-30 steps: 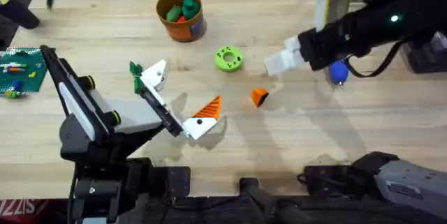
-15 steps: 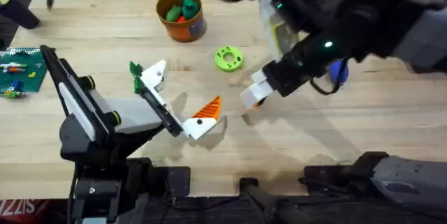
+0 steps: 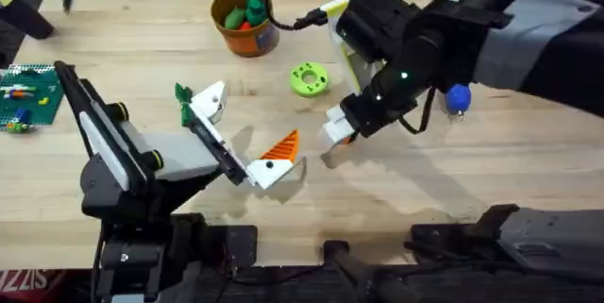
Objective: Pick up the gripper from the table and insert it into the empty holder that is missing its gripper. Then pick up a screw, insert it into the mounting hole, and use the screwdriver to tighten it. Finally, clean up the table by picking up the vegetable and placing it into the bucket.
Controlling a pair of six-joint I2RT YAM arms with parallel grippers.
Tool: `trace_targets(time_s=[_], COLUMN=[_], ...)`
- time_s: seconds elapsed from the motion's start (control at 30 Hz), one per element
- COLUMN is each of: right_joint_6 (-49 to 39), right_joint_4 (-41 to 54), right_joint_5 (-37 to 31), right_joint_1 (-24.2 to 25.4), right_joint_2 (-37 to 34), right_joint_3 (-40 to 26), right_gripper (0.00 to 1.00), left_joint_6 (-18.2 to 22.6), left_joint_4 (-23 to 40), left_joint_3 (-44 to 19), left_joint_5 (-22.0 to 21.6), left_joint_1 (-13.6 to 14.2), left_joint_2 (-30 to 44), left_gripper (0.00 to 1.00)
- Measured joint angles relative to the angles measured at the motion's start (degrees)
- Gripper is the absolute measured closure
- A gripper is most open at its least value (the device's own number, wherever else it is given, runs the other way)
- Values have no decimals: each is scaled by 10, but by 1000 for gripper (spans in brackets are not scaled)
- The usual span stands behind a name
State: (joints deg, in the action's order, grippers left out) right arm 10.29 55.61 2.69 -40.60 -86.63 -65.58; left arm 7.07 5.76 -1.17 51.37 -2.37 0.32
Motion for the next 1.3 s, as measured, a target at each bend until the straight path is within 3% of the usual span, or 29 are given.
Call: trace_targets(time_s=[0.67, 0.8, 0.97, 1.03, 1.3], right_joint_6=[19, 21, 22, 26, 28], right_joint_4=[-32, -35, -36, -39, 20], right_joint_5=[-3, -3, -3, -3, 22], right_joint_1=[-3, -3, -3, -3, 10], right_joint_2=[0, 0, 0, 0, 2], right_joint_3=[35, 35, 35, 35, 2], right_gripper=[36, 223, 932, 987, 986], left_joint_6=[0, 0, 0, 0, 0], left_joint_4=[0, 0, 0, 0, 0], left_joint_3=[0, 0, 0, 0, 0], left_joint_5=[0, 0, 0, 0, 0], left_joint_1=[0, 0, 0, 0, 0], left_joint_2=[0, 0, 0, 0, 0], left_gripper=[15, 15, 15, 15, 15])
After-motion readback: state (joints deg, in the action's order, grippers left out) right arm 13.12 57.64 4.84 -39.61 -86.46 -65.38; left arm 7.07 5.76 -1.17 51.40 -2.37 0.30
